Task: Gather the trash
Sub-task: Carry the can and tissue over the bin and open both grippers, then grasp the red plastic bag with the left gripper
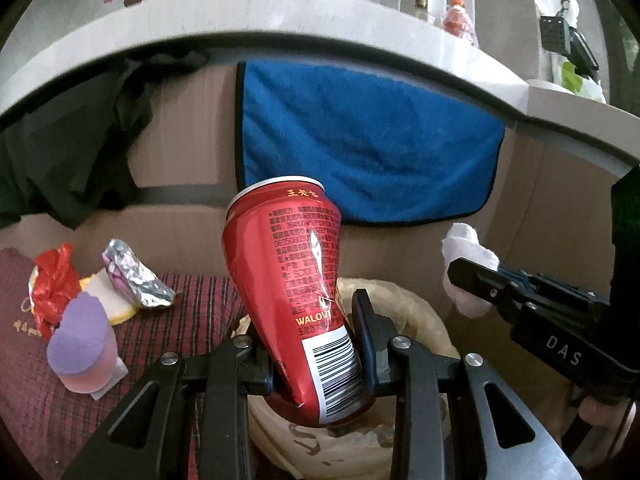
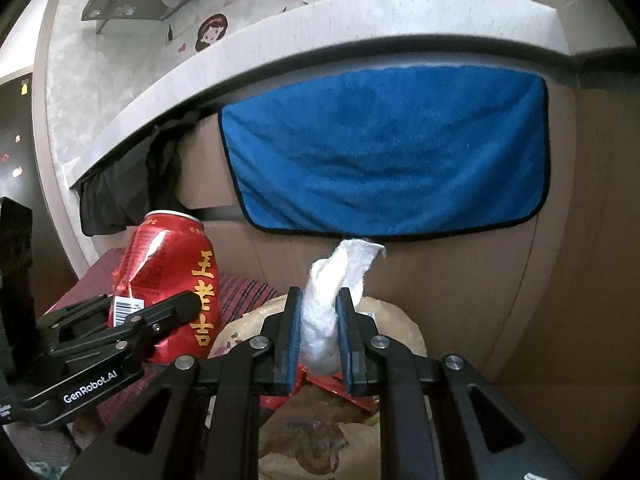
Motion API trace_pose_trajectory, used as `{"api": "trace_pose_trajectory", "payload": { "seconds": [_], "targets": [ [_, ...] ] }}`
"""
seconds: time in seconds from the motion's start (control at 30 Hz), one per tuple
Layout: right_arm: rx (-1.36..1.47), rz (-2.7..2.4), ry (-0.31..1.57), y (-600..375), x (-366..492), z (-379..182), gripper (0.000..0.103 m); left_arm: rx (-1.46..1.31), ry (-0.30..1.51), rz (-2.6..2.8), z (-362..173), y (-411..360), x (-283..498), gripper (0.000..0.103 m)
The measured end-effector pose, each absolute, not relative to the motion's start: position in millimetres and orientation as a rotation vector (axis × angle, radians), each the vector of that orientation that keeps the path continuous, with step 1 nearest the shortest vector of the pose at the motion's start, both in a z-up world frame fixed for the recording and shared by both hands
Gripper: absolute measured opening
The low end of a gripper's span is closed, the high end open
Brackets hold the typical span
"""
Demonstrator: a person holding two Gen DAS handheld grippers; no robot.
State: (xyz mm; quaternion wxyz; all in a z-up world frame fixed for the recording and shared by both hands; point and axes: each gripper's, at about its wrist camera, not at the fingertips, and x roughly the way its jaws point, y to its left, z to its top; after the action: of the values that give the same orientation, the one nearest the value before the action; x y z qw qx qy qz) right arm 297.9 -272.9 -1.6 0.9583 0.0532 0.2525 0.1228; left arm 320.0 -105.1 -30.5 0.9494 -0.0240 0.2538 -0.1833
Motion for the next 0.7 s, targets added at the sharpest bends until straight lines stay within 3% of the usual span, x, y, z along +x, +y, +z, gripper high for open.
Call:
{"api": "trace_pose_trajectory", "payload": {
  "seconds": [0.2,0.3,0.33,0.37,0.43,0.7],
  "targets": [
    [0.131,0.249,0.547,-274.4,312.1,-14.0,0.015,-0.077,0.559,-0.389,-41.9,-101.6,336.0,0.032],
    [0.155,0.26,0.558,-277.1,318.5,-19.2,0.02,-0.076,0.563,-0.416,-45.0,-102.6,341.1,0.032],
    [0.167,0.268,0.569,-277.9,321.6,-22.0,0.025,-0.076,0.573,-0.437,-46.4,-103.3,343.7,0.038],
    [0.172,0.274,0.584,-278.2,325.1,-24.2,0.029,-0.078,0.596,-0.459,-48.2,-103.9,346.7,0.052],
    [0.189,0.27,0.612,-279.4,329.5,-30.4,0.037,-0.089,0.634,-0.489,-50.4,-102.5,351.1,0.06],
    [0.169,0.216,0.631,-276.8,323.4,-30.3,0.037,-0.169,0.641,-0.462,-36.7,-64.5,349.6,0.06]
  ]
}}
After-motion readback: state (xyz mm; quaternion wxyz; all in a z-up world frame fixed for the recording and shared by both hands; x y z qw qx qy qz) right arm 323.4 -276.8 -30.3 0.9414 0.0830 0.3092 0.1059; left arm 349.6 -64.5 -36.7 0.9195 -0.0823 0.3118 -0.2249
